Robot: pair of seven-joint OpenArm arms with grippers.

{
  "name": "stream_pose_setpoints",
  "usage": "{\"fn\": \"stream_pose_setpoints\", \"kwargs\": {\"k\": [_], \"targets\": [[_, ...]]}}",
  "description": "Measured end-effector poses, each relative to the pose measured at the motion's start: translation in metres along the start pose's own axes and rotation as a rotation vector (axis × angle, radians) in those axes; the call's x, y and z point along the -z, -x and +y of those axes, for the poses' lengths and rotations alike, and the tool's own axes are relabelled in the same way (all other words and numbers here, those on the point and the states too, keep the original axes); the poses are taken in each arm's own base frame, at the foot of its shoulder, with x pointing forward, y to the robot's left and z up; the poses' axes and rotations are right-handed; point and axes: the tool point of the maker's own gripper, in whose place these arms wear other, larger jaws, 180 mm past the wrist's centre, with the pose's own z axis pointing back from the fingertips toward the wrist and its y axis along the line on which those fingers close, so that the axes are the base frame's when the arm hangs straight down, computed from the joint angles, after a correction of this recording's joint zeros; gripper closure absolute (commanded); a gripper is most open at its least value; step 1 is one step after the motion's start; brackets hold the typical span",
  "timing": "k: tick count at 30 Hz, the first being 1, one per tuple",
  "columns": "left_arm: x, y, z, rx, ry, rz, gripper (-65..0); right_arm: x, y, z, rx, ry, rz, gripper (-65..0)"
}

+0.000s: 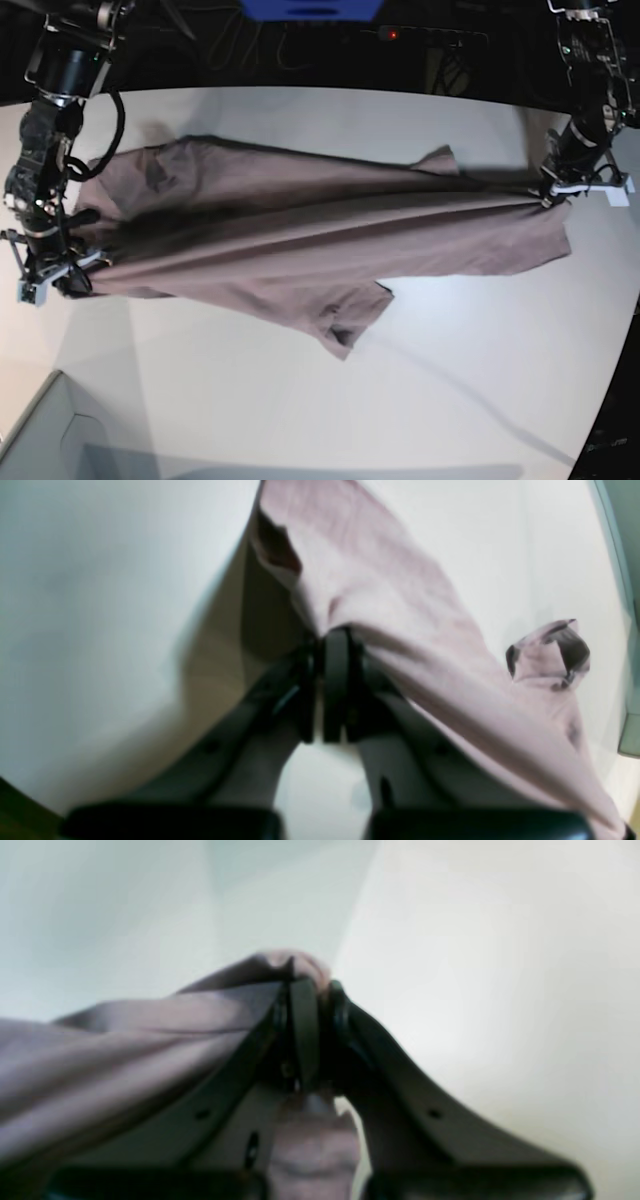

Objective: Layout the t-shirt on the table in an organized manner, then fold the t-shirt properly
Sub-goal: 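Pull the right gripper away from the left gripper, spreading the shirt, then drag the held shirt edge with the right gripper across the table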

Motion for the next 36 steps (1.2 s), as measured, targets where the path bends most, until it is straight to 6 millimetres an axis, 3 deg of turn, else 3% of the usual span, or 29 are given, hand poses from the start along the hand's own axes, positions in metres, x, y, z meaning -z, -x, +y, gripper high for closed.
{"fn": "stream_pose_setpoints", "kwargs": {"k": [4,8,14,17,22,29,34,36], "targets": [[-0.005,0.025,0.004,-0.030,-0.010,0.030,0.0,-0.010,0.031,-0.020,0.008,0.041,0.063,0.0],[-0.017,0.057,0.004,-0.019,-0.009,0.094,0.0,-0.019,0.051,-0.022,-0.014,0.042,0.096,0.0],[-0.033,0.043,0.019,-0.008,-0.039,0.057,0.0,-0.051,0.121,-0.026,-0.044,0.039,0.240,0.0],[-0.040,0.026,0.023,-0.009,-0.049,0.008,0.0,-0.054,0.129,-0.018,-0.041,0.016,0.257,-2.5],[-0.035,0.017,0.016,-0.011,-0.033,-0.010,0.0,-0.054,0.104,-0.011,-0.086,-0.041,0.199,-12.8],[-0.028,0.008,0.004,-0.016,-0.007,-0.036,0.0,-0.063,0.004,-0.001,-0.142,-0.040,-0.063,-24.1],[-0.029,0.010,0.005,-0.016,-0.010,-0.032,0.0,-0.050,-0.039,0.067,-0.131,-0.177,-0.158,-30.2],[-0.029,0.011,0.004,-0.019,-0.008,-0.032,0.0,-0.049,-0.055,0.084,-0.149,-0.216,-0.201,-31.3]]}}
